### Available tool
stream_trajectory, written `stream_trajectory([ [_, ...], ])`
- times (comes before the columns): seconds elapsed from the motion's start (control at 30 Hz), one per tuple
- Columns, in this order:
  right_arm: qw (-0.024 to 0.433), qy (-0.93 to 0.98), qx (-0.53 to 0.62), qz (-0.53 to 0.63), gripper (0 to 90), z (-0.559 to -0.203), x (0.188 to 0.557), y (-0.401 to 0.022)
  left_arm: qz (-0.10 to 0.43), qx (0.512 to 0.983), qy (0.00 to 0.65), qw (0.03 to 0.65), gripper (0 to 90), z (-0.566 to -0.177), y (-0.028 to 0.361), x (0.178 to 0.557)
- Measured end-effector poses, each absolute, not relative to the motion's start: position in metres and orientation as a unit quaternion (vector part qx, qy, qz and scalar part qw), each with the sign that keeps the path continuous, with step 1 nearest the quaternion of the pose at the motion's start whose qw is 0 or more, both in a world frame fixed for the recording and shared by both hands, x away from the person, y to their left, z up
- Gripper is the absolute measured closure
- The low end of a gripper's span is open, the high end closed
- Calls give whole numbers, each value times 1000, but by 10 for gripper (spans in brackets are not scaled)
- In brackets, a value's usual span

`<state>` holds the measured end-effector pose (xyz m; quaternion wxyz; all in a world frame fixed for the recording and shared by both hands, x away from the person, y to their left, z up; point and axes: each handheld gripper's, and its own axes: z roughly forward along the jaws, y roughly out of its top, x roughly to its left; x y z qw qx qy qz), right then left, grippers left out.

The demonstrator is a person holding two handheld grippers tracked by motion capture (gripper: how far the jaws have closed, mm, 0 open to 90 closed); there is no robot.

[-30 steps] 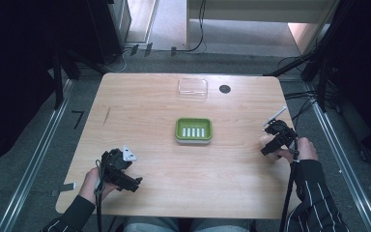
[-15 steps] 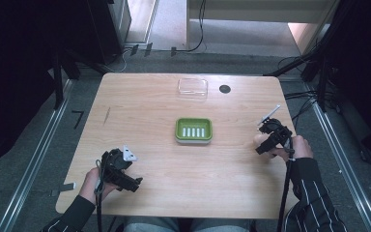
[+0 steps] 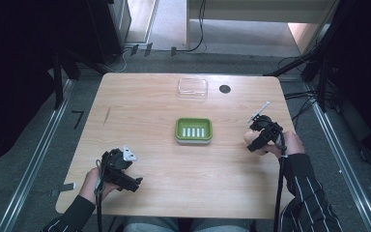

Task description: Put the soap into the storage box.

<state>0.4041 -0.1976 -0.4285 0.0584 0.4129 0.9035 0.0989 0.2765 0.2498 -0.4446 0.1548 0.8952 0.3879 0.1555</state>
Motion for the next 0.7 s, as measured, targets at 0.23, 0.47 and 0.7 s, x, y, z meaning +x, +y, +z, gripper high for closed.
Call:
stream_trajectory([
  [0.23, 61, 911, 396, 101, 331, -424, 407, -186, 155, 895, 388, 156, 6, -445, 250, 277],
  [0.47, 62, 918, 378, 101, 331, -423, 409, -171, 154, 895, 388, 156, 6, -445, 251, 277],
  [0.7, 64, 920, 372, 111, 331, -420, 411, -164, 154, 895, 388, 155, 6, -445, 251, 276],
])
